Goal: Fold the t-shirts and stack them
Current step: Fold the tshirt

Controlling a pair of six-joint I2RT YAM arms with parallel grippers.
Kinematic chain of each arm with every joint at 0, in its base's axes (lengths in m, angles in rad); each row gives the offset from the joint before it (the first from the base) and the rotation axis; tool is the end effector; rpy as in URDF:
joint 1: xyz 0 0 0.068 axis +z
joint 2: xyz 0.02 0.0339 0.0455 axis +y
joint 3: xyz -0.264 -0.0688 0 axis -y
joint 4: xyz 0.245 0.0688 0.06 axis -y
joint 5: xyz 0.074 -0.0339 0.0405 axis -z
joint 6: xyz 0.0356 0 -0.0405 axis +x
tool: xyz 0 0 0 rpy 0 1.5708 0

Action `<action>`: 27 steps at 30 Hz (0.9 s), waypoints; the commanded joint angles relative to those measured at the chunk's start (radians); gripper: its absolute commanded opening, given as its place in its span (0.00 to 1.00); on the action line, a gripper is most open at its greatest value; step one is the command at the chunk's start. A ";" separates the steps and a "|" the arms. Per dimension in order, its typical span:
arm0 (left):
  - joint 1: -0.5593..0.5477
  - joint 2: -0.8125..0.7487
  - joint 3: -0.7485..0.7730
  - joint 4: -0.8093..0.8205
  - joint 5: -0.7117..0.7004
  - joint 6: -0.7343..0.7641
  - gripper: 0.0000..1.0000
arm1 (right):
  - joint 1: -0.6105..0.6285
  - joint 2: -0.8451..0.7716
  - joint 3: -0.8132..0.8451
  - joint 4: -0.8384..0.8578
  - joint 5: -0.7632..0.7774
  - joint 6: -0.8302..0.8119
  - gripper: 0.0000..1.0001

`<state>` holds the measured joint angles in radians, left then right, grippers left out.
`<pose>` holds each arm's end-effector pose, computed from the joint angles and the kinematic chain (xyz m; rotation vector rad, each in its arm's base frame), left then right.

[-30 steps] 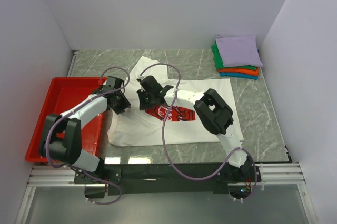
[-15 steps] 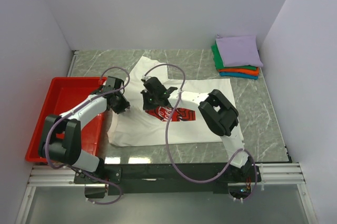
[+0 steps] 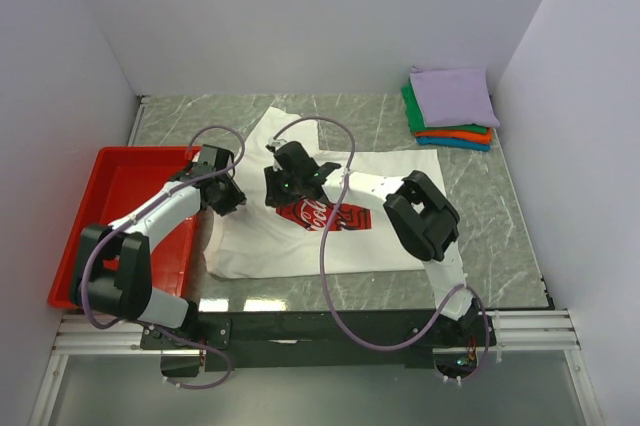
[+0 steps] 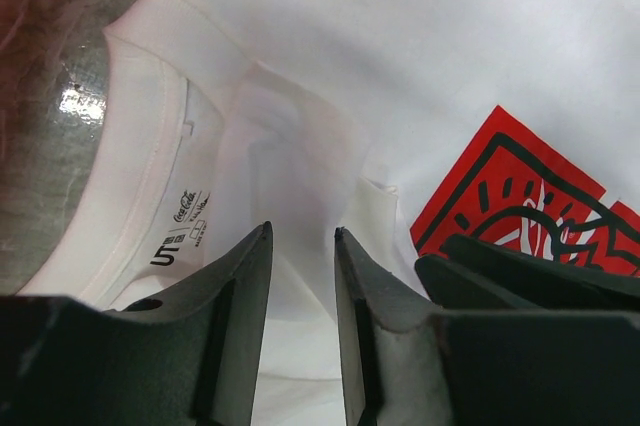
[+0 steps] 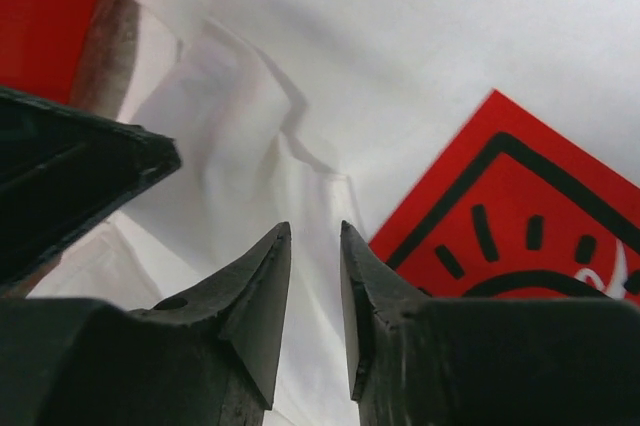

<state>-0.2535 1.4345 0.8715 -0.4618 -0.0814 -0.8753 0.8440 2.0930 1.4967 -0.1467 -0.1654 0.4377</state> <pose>0.2720 -0.0675 0.2015 -0.8305 2.4868 -0.3024 0.3069 0.3540 0.1806 -0.5820 2.3829 0.8067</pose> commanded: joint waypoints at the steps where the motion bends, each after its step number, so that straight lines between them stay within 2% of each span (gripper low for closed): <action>1: 0.008 -0.042 0.021 -0.012 -0.024 0.001 0.37 | 0.027 0.004 0.062 -0.001 0.006 -0.027 0.34; 6: 0.011 -0.049 0.020 -0.015 -0.024 0.004 0.37 | 0.040 0.021 0.080 -0.016 0.020 -0.030 0.37; 20: 0.016 -0.063 0.008 -0.012 -0.014 0.013 0.37 | 0.064 0.107 0.165 -0.077 0.073 -0.042 0.36; 25: 0.017 -0.059 0.009 -0.009 -0.011 0.016 0.37 | 0.064 0.110 0.174 -0.077 0.076 -0.037 0.23; 27: 0.017 -0.060 0.011 -0.011 -0.009 0.018 0.37 | 0.064 0.108 0.177 -0.080 0.083 -0.034 0.14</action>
<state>-0.2405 1.4082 0.8715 -0.4770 -0.0875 -0.8761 0.9001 2.2024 1.6230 -0.2283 -0.1093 0.4057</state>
